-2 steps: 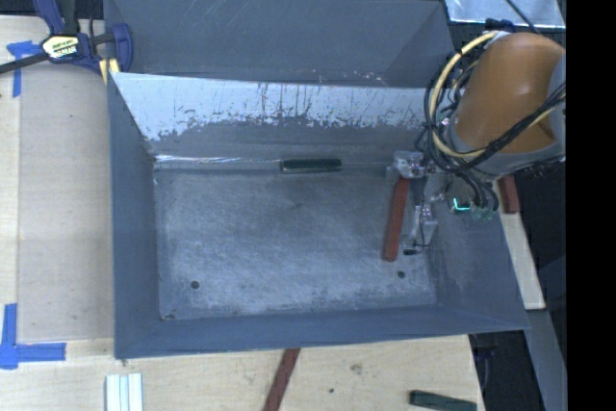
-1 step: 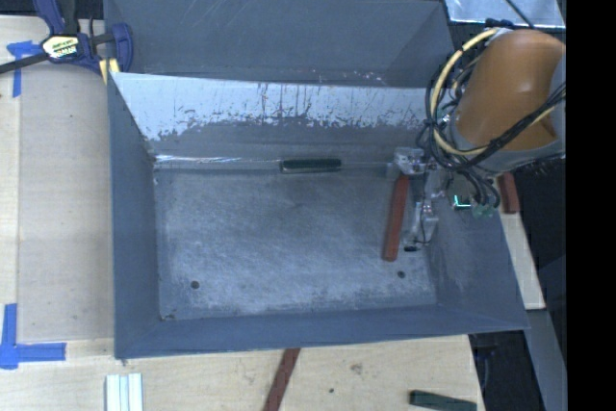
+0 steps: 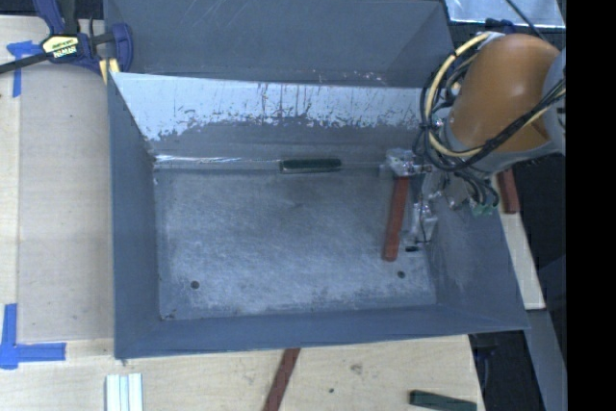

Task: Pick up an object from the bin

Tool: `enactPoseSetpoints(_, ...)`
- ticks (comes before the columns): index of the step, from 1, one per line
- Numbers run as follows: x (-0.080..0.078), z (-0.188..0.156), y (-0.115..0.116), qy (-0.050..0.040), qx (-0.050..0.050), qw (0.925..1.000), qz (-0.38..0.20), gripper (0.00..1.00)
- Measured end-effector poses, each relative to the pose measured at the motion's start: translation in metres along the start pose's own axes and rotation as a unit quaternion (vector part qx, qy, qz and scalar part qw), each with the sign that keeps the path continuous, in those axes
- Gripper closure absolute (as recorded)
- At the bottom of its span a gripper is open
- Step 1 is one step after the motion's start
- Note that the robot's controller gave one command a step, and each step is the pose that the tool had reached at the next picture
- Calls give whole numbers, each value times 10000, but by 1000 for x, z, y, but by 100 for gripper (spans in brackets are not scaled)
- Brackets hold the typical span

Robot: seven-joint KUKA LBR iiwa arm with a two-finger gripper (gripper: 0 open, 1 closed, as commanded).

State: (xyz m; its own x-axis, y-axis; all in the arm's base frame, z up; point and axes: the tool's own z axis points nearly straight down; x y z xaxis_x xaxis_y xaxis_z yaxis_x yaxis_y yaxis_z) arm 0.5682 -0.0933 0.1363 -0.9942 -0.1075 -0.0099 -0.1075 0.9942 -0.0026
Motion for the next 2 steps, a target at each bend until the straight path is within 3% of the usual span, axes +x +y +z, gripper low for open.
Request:
enactPoseSetpoints(1,-10,45,-4,35,-16,9862,-1652,0)
enactPoseSetpoints(2,-12,65,-34,10,-28,9562,-2927,100)
